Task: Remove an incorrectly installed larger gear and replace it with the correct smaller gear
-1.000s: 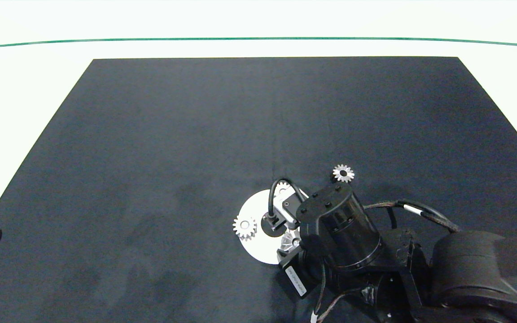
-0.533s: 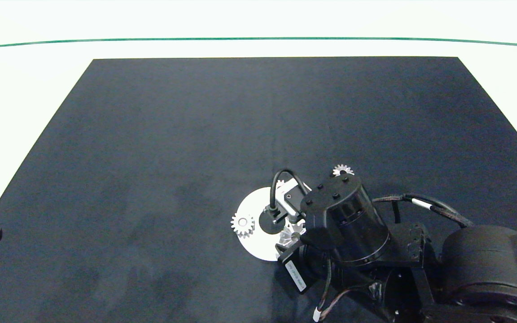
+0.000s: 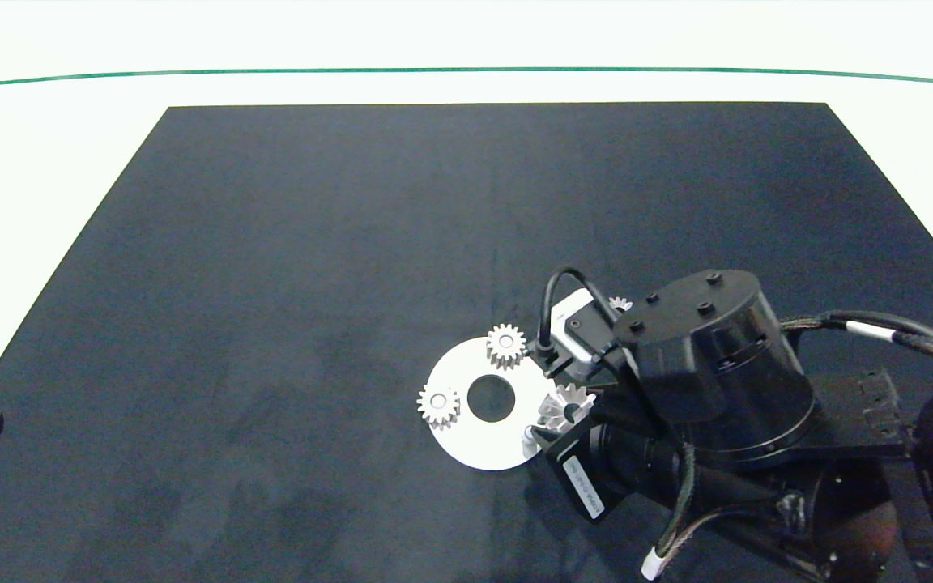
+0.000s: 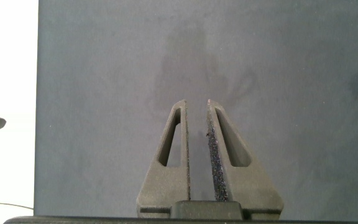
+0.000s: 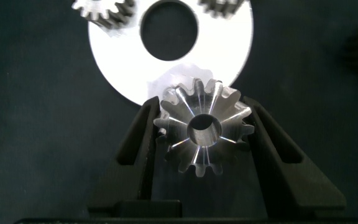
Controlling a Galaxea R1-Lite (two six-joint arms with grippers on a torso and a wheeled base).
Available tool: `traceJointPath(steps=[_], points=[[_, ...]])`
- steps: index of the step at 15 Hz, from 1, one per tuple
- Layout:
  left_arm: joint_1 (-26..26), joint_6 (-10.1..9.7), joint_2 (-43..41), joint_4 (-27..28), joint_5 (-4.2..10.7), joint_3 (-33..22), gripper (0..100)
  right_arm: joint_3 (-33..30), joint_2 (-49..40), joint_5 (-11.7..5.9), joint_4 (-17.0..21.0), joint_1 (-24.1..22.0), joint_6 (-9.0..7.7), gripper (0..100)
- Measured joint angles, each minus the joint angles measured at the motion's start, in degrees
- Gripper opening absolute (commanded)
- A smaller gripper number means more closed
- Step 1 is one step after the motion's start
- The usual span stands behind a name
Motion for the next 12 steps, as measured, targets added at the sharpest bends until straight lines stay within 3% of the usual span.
traceJointPath(steps=[4, 9, 12], points=[[-0.02, 0.0, -0.02, 0.02, 0.11, 0.13, 16, 1.84, -5.1, -0.43, 2.05, -4.3, -0.15, 19], [-0.04, 0.02, -0.37, 0.09, 0.1, 0.44, 16, 5.81, -9.25, -0.2, 1.79, -12.7, -2.0, 19], [-0.06, 0.07, -0.45, 0.02, 0.11, 0.62, 16, 8.18, -10.31, 2.58, 1.35, -18.22, -1.73, 19]])
